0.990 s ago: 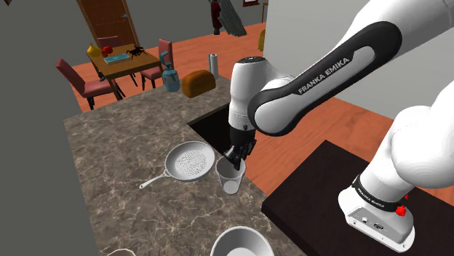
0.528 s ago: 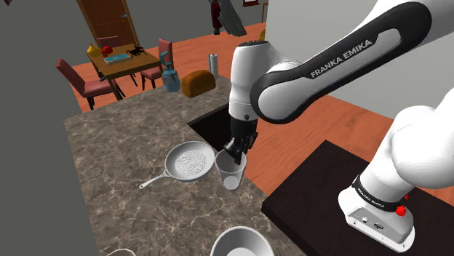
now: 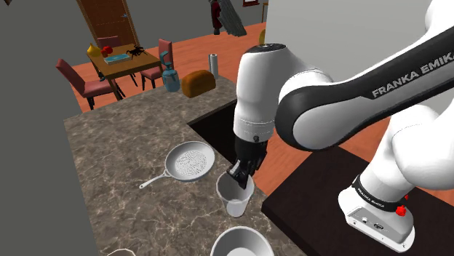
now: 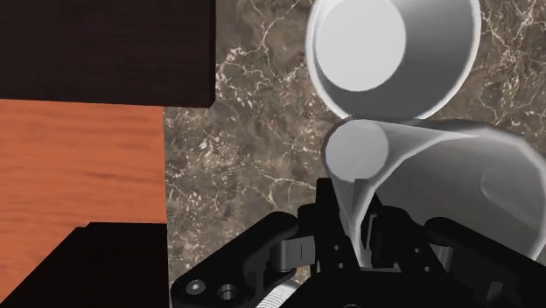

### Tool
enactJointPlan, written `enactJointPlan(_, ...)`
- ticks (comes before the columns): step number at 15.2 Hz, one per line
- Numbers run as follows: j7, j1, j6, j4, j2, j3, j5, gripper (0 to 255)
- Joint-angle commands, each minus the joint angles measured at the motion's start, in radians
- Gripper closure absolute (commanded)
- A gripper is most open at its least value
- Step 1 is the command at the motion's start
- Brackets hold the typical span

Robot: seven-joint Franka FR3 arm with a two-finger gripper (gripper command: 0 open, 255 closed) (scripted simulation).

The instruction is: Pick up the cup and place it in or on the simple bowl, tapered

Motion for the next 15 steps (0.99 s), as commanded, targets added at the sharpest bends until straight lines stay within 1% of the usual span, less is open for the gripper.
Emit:
enactJointPlan(1, 0.046, 0.033, -0.015, -0.012, -0.039, 0.029, 0.027, 255)
enactJointPlan(7, 0.197, 0.108, -0.046, 0.014, -0.083, 0.129, 0.074, 255)
enactJointPlan(8, 0.205, 0.111, -0.047, 0.017, -0.084, 0.135, 0.076, 255)
enactJointPlan(15, 0.2, 0.105, 0.069, -0.033, -0.016, 0.173, 0.085, 255)
